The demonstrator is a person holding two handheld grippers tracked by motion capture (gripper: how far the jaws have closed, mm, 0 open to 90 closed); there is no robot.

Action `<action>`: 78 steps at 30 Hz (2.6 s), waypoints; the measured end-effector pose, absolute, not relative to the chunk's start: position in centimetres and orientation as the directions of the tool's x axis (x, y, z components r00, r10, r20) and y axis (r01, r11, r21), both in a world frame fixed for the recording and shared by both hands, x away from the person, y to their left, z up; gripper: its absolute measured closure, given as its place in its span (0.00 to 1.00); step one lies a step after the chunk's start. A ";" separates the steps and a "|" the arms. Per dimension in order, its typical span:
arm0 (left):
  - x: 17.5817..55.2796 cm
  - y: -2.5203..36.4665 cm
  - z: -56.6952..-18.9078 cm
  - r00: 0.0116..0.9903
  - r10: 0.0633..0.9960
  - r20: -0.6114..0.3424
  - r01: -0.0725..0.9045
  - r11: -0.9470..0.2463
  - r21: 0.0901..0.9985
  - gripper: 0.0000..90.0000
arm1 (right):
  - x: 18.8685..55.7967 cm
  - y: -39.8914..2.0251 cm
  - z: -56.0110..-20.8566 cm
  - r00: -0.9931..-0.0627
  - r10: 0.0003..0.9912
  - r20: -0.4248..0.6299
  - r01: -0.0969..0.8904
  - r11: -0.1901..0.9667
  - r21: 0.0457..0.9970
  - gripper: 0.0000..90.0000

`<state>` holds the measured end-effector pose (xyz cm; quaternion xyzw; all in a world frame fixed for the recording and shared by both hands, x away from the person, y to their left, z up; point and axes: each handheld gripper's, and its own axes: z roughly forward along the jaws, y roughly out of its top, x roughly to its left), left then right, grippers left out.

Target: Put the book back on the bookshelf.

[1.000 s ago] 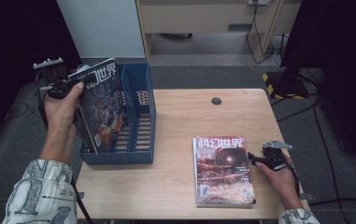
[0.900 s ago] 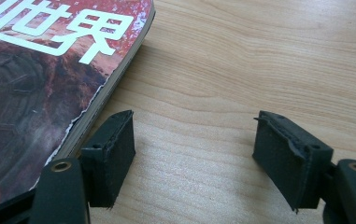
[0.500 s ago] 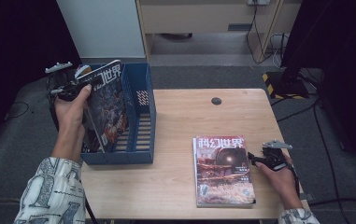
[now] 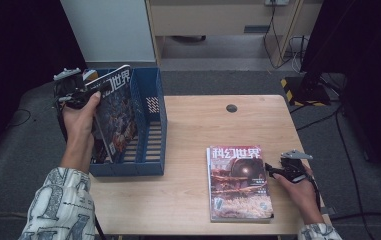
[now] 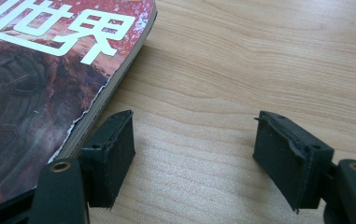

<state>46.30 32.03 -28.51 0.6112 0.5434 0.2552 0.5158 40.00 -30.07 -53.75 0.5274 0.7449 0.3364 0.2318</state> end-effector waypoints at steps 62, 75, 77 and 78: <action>45.5 32.2 -33.4 0.277 0.919 -0.280 0.323 0.185 0.928 0.91 | 40.0 -30.0 -53.8 -0.336 0.942 0.007 0.628 0.219 0.747 0.32; 45.3 32.6 -34.6 0.257 0.922 -0.288 0.336 0.194 0.922 0.90 | 40.0 -29.9 -53.8 -0.338 0.941 0.007 0.627 0.220 0.747 0.32; 45.2 32.6 -34.5 0.252 0.925 -0.285 0.342 0.190 0.920 0.90 | 40.0 -29.9 -53.7 -0.336 0.942 0.011 0.630 0.216 0.746 0.32; 45.1 32.6 -34.5 0.248 0.927 -0.281 0.348 0.185 0.919 0.90 | 40.0 -29.9 -53.7 -0.337 0.942 0.011 0.630 0.217 0.745 0.32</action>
